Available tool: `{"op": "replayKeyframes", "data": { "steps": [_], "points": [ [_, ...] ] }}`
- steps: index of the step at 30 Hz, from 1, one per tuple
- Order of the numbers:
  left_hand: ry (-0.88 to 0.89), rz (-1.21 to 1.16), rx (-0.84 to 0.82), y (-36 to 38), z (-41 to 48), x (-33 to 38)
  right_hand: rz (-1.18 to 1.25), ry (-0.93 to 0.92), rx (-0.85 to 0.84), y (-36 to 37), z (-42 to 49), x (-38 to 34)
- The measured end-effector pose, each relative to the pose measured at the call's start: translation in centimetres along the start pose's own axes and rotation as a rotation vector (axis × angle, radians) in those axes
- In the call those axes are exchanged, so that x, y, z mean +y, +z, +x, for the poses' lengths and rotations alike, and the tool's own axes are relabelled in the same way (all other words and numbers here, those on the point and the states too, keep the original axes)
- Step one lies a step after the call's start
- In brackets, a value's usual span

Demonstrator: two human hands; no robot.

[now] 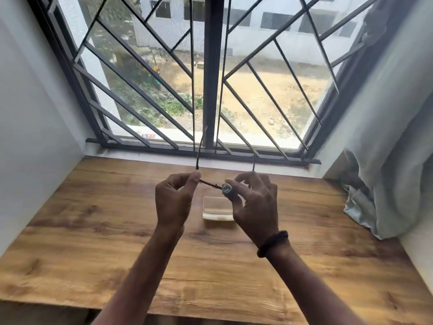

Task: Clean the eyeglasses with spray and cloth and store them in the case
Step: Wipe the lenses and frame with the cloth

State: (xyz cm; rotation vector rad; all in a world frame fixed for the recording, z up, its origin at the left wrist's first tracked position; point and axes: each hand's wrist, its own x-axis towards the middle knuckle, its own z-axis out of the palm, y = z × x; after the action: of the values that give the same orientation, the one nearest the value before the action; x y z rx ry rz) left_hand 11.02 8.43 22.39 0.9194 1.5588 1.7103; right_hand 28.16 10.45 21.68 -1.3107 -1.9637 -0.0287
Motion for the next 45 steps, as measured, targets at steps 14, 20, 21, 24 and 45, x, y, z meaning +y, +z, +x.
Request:
{"op": "replayKeyframes", "data": {
  "steps": [14,20,21,24,45],
  "points": [
    [-0.226,-0.123,-0.127,-0.7,0.2,-1.1,-0.197,-0.193,-0.112,-0.2,0.9,-0.1],
    [0.037,0.144,-0.106,-0.9,-0.3,-1.7,-0.222,-0.145,-0.215,-1.6,2.5,0.4],
    [0.149,0.216,-0.098,-1.0,-0.4,-1.8,-0.222,-0.141,-0.234,-1.8,2.8,0.6],
    [0.506,0.383,-0.164,-1.4,-0.4,-2.1,-0.213,-0.124,-0.29,-2.3,3.7,1.1],
    [0.781,0.611,-0.093,-1.0,-0.7,-2.0,0.242,0.094,-0.196,-2.3,3.7,1.6]
  ]
}}
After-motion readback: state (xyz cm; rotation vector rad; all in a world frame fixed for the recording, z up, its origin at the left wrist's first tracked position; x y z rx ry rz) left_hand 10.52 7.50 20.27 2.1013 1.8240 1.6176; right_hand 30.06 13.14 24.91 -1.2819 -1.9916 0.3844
